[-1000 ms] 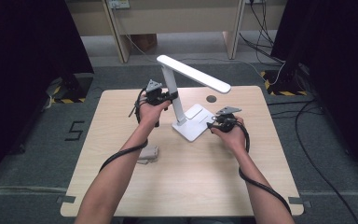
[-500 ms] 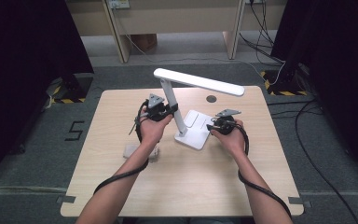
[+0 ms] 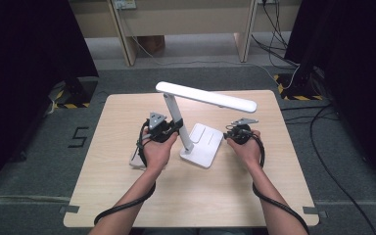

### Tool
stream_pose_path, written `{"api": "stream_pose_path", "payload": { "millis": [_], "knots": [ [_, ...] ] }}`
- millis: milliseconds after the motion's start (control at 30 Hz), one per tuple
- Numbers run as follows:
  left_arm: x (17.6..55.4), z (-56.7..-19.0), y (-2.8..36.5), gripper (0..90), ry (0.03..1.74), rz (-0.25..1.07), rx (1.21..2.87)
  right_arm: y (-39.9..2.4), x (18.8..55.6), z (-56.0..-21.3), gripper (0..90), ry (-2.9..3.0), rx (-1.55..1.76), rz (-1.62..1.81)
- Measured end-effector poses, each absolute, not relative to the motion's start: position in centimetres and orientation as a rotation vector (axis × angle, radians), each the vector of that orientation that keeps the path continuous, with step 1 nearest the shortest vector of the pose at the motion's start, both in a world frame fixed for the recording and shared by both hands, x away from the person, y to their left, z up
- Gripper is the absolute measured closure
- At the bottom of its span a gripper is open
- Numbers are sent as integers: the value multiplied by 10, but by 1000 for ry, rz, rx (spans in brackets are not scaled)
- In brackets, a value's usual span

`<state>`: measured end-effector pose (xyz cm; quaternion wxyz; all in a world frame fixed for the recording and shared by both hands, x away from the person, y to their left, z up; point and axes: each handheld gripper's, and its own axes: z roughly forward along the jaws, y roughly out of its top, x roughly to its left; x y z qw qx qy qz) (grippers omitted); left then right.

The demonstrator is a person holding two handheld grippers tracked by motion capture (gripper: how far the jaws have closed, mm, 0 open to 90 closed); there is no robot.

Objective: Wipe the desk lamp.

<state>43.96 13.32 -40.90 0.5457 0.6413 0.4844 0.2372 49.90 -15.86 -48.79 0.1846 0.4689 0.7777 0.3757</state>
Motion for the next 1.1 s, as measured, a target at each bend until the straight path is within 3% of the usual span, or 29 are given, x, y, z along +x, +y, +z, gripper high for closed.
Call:
{"api": "stream_pose_path", "payload": {
  "millis": [567,1100],
  "knots": [
    [391,-398,139,768,1108,590,1484,-160,462,-477,729,2247,1231,1095],
    [352,-410,152,766,1113,579,1477,-155,408,-493,768,2411,1190,1060]
  ]
}}
